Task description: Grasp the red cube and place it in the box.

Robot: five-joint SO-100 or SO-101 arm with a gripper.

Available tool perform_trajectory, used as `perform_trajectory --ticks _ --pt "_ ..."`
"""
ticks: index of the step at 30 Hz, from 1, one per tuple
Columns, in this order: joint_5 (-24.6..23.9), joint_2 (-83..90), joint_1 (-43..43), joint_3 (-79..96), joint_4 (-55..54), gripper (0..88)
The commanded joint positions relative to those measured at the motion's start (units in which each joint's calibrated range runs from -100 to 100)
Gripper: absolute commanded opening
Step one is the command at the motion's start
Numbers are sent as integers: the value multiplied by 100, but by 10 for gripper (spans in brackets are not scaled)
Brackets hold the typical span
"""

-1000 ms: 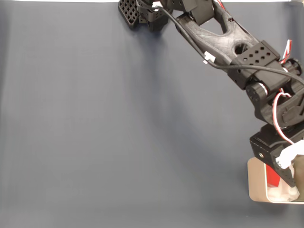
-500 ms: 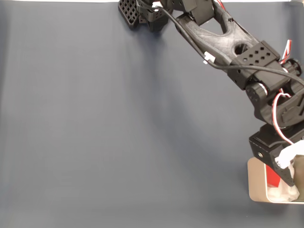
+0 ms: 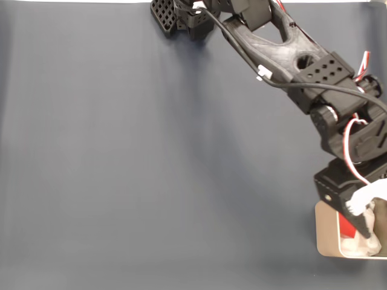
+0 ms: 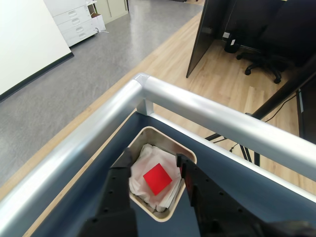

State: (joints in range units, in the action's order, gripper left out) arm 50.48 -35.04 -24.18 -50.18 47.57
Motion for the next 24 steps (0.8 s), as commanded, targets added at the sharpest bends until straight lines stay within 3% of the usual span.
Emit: perform_trajectory --ticks 1,12,24 --pt "15 852 337 201 -143 0" --pt "83 2820 1367 2500 -495 0" --pt "29 5904 2113 6186 -856 0"
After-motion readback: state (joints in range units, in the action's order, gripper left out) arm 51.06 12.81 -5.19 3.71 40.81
